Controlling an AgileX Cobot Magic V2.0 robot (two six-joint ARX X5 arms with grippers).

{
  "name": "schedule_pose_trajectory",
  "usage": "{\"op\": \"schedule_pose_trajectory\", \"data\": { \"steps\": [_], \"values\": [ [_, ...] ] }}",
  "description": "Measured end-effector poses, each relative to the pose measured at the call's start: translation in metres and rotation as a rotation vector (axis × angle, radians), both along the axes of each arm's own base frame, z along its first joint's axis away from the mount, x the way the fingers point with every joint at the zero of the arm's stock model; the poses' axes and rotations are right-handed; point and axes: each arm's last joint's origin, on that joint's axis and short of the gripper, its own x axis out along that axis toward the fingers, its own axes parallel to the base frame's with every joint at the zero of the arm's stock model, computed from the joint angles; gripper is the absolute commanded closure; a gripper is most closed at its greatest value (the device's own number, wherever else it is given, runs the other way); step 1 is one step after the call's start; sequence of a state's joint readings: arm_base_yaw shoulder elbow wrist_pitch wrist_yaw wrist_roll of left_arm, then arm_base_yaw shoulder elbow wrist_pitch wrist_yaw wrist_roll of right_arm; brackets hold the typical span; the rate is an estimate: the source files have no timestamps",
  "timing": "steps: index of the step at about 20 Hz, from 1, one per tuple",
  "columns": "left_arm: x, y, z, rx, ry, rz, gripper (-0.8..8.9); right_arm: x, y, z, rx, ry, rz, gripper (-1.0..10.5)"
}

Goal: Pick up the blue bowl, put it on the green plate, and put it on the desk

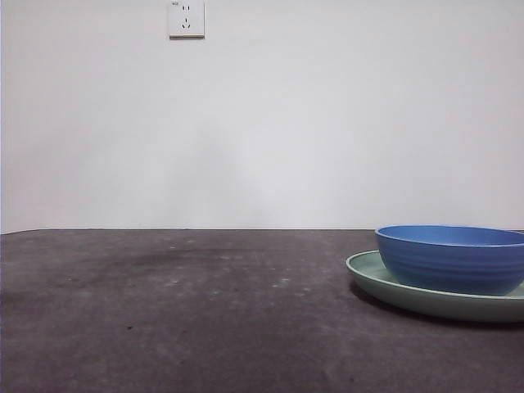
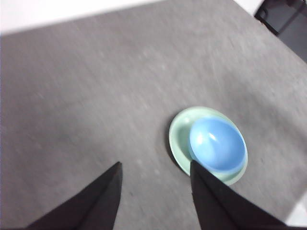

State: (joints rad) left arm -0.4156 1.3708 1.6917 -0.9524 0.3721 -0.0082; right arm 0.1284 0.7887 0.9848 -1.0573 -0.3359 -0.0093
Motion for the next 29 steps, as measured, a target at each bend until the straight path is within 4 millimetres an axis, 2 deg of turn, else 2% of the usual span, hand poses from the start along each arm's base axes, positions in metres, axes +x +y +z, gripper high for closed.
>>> {"op": "schedule_pose_trajectory", "data": {
  "steps": [5, 10, 13, 21, 25, 29],
  "values": [
    [-0.032, 0.011, -0.057, -0.023, 0.036, -0.120, 5.96, 0.000, 0.000, 0.000, 0.000, 0.000, 0.000, 5.4],
    [-0.043, 0.013, -0.113, -0.026, 0.148, -0.201, 5.96, 0.000, 0.000, 0.000, 0.000, 0.000, 0.000, 5.4],
    [-0.047, 0.014, -0.135, -0.035, 0.204, -0.235, 5.96, 0.000, 0.000, 0.000, 0.000, 0.000, 0.000, 5.4],
    [-0.048, 0.013, -0.138, -0.043, 0.204, -0.261, 5.96, 0.000, 0.000, 0.000, 0.007, 0.014, -0.016, 5.4],
    [-0.048, 0.013, -0.138, -0.044, 0.203, -0.262, 5.96, 0.003, -0.006, -0.002, -0.103, 0.014, -0.213, 5.4],
    [-0.048, 0.013, -0.138, -0.044, 0.204, -0.262, 5.96, 0.021, -0.016, -0.013, -0.121, 0.040, -0.329, 5.5]
  ]
}}
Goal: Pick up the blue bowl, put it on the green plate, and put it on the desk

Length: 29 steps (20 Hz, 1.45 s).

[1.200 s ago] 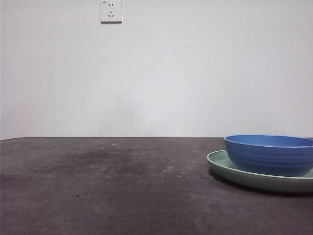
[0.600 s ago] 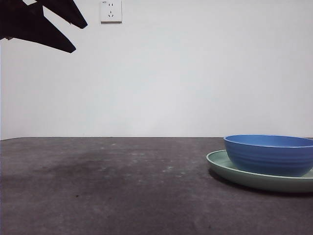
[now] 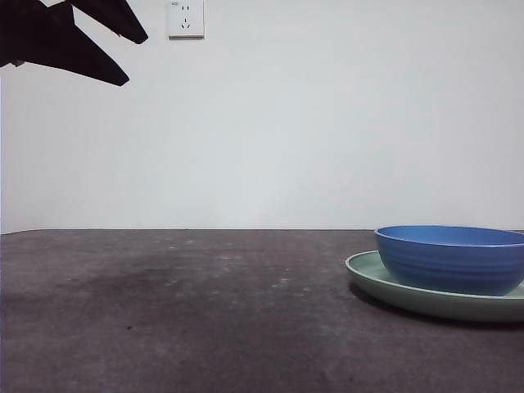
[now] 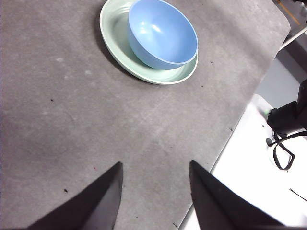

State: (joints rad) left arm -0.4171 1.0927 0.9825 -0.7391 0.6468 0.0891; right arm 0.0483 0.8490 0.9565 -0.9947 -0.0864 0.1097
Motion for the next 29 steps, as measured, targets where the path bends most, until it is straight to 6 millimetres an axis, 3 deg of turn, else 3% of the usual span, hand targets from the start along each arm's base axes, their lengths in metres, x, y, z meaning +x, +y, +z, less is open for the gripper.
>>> {"op": "schedule_pose_trajectory", "data": {
  "steps": [5, 9, 14, 23, 29],
  "values": [
    [0.000, 0.000, 0.000, 0.000, 0.000, -0.002, 5.96, 0.040, -0.022, -0.045, 0.157, 0.072, -0.049, 5.8],
    [0.000, 0.000, 0.000, 0.000, 0.000, -0.003, 5.96, 0.068, -0.043, -0.068, 0.239, 0.131, -0.095, 6.3],
    [0.000, -0.001, 0.000, 0.000, 0.000, -0.003, 5.96, 0.097, -0.048, -0.101, 0.327, 0.212, -0.062, 6.5],
    [0.000, -0.001, 0.000, 0.000, 0.000, -0.003, 5.96, 0.124, -0.042, -0.140, 0.336, 0.286, -0.030, 7.1],
    [0.000, -0.001, 0.000, 0.000, 0.001, -0.003, 5.96, 0.131, -0.039, -0.151, 0.325, 0.295, -0.020, 9.3]
  ]
}}
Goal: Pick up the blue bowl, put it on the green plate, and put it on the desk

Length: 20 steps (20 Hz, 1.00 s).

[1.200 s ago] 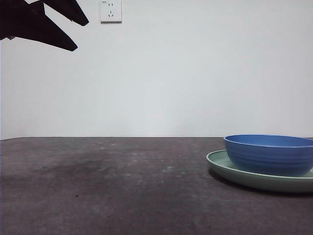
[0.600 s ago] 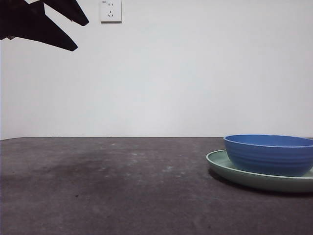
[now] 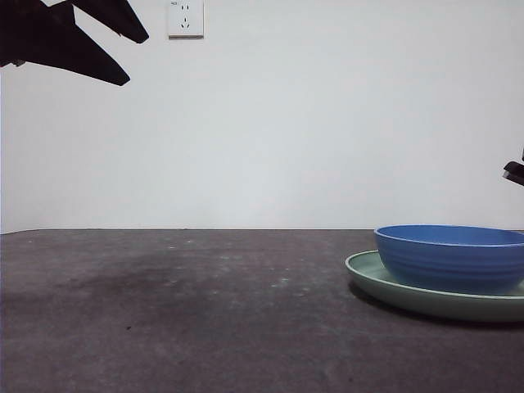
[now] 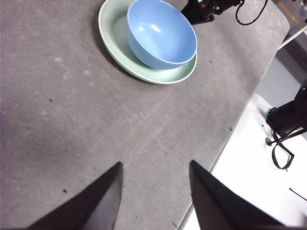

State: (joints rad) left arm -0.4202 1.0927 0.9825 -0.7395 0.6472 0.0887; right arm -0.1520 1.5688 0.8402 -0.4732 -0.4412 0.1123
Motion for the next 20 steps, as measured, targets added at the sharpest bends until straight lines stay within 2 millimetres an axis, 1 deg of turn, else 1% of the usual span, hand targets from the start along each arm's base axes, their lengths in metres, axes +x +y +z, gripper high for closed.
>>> {"op": "schedule_pose_trajectory", "data": {
  "steps": [7, 9, 14, 16, 18, 20],
  "values": [
    [0.000, 0.000, 0.000, 0.000, 0.000, 0.000, 5.96, 0.001, 0.000, 0.001, 0.006, -0.013, 0.002, 9.3],
    [0.000, 0.000, 0.000, 0.000, 0.000, 0.000, 5.96, 0.000, 0.001, 0.004, 0.023, -0.028, 0.009, 9.3],
    [0.000, 0.000, 0.000, 0.000, 0.000, 0.000, 5.96, -0.009, 0.004, 0.036, 0.094, -0.151, 0.014, 9.3],
    [0.000, 0.000, 0.000, 0.000, 0.000, 0.000, 5.96, -0.011, 0.007, 0.045, 0.114, -0.186, 0.016, 9.3],
    [0.000, 0.000, 0.000, 0.000, 0.000, 0.000, 5.96, -0.013, 0.015, 0.055, 0.128, -0.225, 0.023, 9.3],
    [0.000, 0.000, 0.000, 0.000, 0.000, 0.000, 5.96, -0.014, 0.028, 0.061, 0.145, -0.253, 0.050, 9.3]
  ]
}}
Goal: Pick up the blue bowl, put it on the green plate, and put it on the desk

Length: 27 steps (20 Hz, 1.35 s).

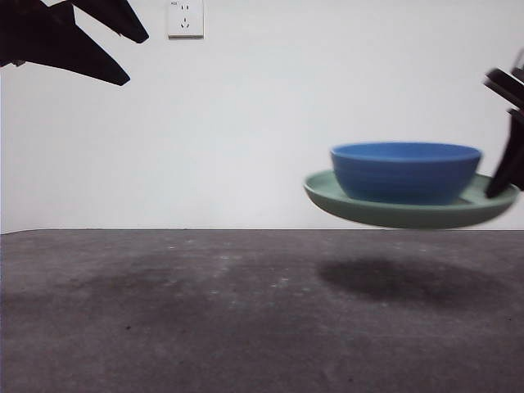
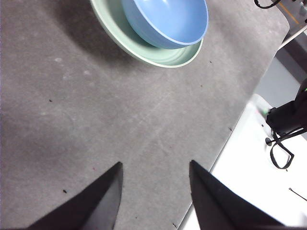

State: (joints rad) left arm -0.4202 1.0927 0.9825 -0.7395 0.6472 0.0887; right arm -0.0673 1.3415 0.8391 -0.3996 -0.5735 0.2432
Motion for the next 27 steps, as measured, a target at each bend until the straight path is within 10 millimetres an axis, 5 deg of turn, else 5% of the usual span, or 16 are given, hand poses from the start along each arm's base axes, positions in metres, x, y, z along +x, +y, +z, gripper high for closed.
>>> {"op": "schedule_pose_trajectory", "data": {
  "steps": [8, 15, 19, 27],
  "values": [
    [0.000, 0.000, 0.000, 0.000, 0.000, 0.000, 5.96, 0.022, 0.062, 0.012, 0.021, -0.043, 0.112, 9.3],
    [0.000, 0.000, 0.000, 0.000, 0.000, 0.000, 5.96, 0.061, 0.105, -0.015, -0.004, 0.047, 0.169, 9.3],
    [0.000, 0.000, 0.000, -0.001, 0.000, 0.000, 5.96, 0.079, 0.119, -0.035, -0.014, 0.097, 0.191, 9.3],
    [0.000, 0.000, 0.000, 0.000, 0.000, 0.000, 5.96, 0.080, 0.125, -0.057, -0.051, 0.174, 0.192, 9.3]
  ]
}}
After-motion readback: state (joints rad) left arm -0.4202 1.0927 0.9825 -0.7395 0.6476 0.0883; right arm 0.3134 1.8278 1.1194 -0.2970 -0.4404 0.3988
